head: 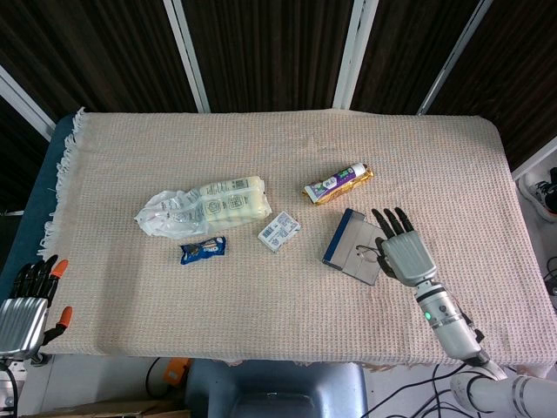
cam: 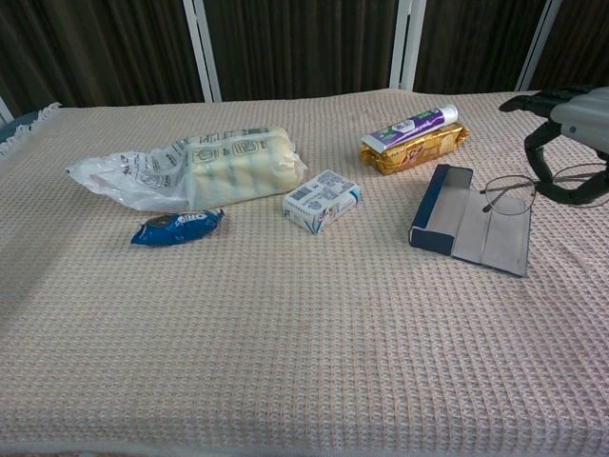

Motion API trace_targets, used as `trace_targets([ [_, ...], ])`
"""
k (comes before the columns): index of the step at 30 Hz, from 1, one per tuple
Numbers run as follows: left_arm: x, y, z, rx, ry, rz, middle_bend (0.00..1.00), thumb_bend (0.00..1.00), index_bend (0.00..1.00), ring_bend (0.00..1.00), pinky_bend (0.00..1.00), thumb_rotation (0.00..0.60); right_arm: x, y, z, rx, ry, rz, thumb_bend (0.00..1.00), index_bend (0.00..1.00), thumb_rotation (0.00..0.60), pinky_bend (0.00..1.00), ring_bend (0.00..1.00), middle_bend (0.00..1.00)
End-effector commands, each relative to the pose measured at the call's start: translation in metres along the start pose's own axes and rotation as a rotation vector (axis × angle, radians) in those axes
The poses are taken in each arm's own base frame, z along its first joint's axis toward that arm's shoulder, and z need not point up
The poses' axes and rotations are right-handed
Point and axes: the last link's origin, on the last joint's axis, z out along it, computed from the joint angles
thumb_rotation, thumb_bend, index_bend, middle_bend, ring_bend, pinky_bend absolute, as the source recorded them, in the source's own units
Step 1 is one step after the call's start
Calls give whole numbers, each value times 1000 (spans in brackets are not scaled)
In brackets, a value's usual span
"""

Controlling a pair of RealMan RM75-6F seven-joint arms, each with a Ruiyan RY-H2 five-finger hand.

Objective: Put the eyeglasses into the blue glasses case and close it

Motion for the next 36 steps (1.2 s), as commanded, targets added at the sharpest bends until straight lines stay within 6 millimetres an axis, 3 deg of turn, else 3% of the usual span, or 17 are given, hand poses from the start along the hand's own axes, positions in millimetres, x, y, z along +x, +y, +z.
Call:
trace_targets([
  [1, -2, 2, 2, -1, -6, 5, 0, 387, 0, 0, 56, 600, -11, 15, 0, 7, -32, -27, 670, 768, 600, 67, 0, 144],
  [15, -6, 5, 6, 8, -16, 24, 0, 388, 0, 0, 58, 600, -22, 24, 4, 189, -51, -32, 673, 769, 600, 67, 0, 144],
  [36, -9, 7, 10, 9, -32, 34, 0, 388, 0, 0, 59, 600, -22, 4, 47, 238, -91, -174, 676, 765, 600, 65, 0, 145],
])
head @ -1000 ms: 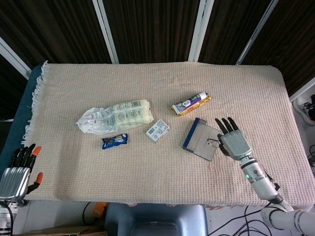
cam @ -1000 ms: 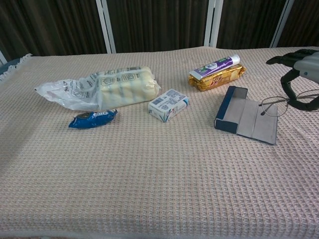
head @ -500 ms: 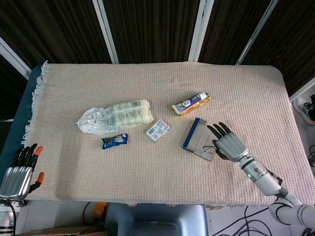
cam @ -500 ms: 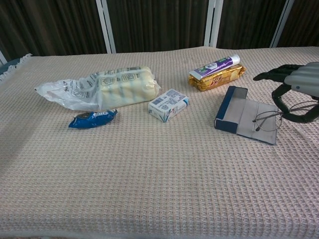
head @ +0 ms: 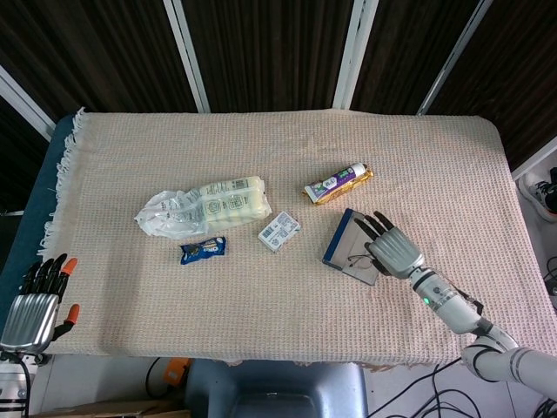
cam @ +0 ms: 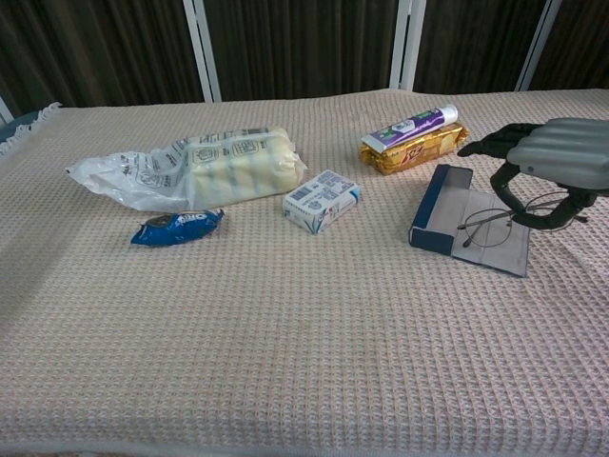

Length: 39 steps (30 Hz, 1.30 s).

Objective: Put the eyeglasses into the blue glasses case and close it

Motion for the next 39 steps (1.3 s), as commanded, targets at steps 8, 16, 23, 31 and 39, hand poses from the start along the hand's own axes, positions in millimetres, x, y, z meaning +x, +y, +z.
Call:
trace_targets([
  [8, 1, -1, 1, 2, -3, -5, 0, 389, 0, 0, 60, 600, 5, -9, 29, -15, 1, -146, 676, 753, 600, 58, 0, 144],
  [16, 2, -2, 1, -3, -3, -12, 0, 388, 0, 0, 60, 600, 7, -17, 47, -36, 12, -206, 676, 651, 600, 48, 0, 143],
  [23, 2, -2, 1, -7, -6, -14, 0, 389, 0, 0, 60, 600, 8, -25, 53, -57, 32, -203, 532, 534, 600, 35, 0, 121],
  [31, 4, -3, 0, -5, 2, -20, 0, 389, 0, 0, 60, 600, 13, -23, 48, -84, 88, -184, 365, 498, 600, 36, 0, 117],
  [39, 4, -2, -2, -11, 5, -27, 0, 389, 0, 0, 62, 600, 12, -2, 28, -146, 147, -187, 252, 388, 600, 35, 0, 91],
])
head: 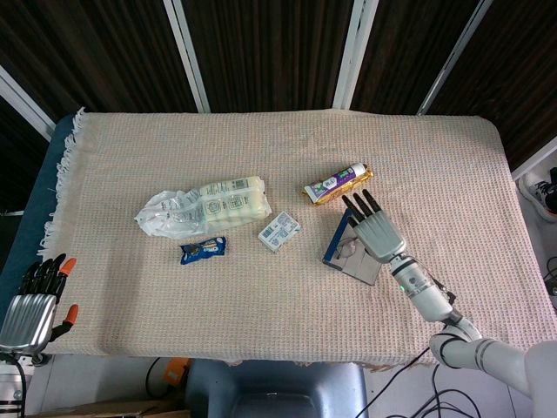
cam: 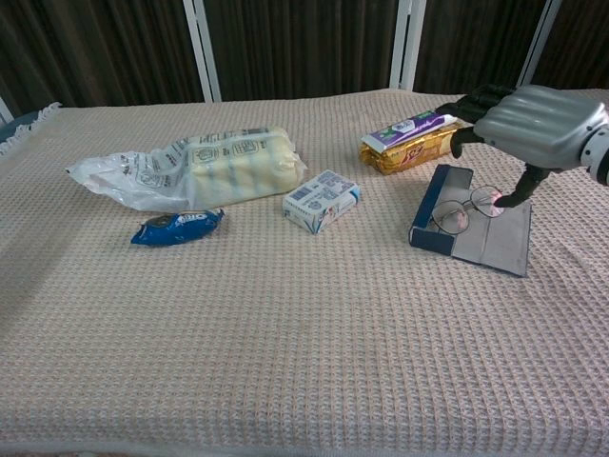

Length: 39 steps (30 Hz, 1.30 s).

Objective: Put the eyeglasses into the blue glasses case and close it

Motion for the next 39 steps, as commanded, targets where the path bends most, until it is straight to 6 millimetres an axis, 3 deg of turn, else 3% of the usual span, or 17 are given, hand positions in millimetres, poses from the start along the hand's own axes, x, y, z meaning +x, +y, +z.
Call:
trace_targets([
  [1, 0, 0, 0, -2, 1, 0, 0, 389, 0, 0, 62, 600, -5, 14, -7, -30, -4, -23, 244, 360, 600, 34, 0, 83],
  [8, 0, 1, 1, -7, 0, 0, 0, 390, 0, 0, 62, 600, -20, 29, -5, -85, -53, -51, 220, 235, 600, 24, 0, 46],
  [14, -2, 4, 3, -15, -8, 6, 0, 390, 0, 0, 62, 600, -34, 17, 9, -97, -74, -52, 220, 191, 600, 12, 0, 32],
  [39, -1, 4, 1, -26, -7, 5, 0, 390, 0, 0, 62, 600, -43, -5, 29, -90, -66, -109, 220, 194, 600, 5, 0, 31],
])
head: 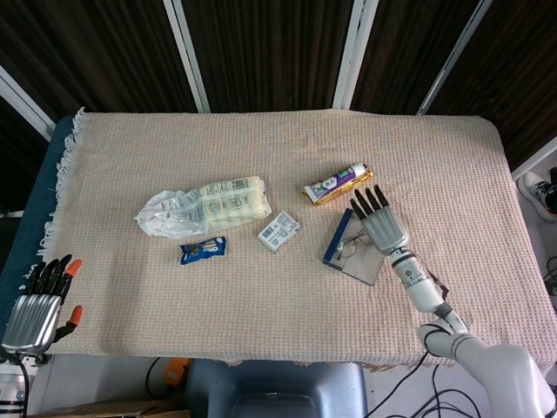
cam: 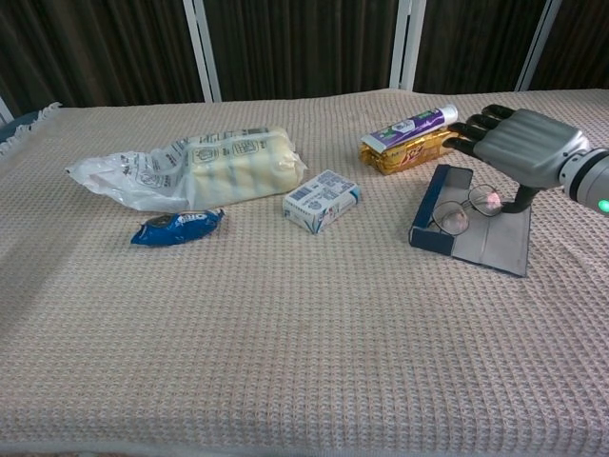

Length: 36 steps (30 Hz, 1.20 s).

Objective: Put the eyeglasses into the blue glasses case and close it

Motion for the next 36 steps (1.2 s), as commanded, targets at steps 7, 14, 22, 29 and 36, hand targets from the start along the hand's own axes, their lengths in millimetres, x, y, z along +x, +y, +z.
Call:
trace_targets([
  [7, 1, -1, 1, 3, 1, -3, 0, 390, 0, 0, 62, 600, 6, -7, 7, -6, 14, 12, 219, 195, 600, 5, 0, 31],
  [14, 2, -2, -1, 2, 8, -9, 0, 390, 0, 0, 63, 600, 17, -23, 19, -23, 30, 8, 219, 195, 600, 4, 0, 31],
  [22, 3, -3, -2, 2, 11, -12, 0, 390, 0, 0, 62, 600, 27, -35, 25, -30, 47, 4, 219, 196, 600, 4, 0, 31],
  [29, 4, -5, -3, 11, 19, -13, 0, 390, 0, 0, 62, 600, 33, -42, 31, -29, 52, -4, 220, 195, 600, 4, 0, 31],
  [36, 4, -4, -4, 12, 21, -10, 0, 390, 0, 2, 62, 600, 35, -30, 16, -7, 108, 27, 219, 196, 600, 3, 0, 27],
])
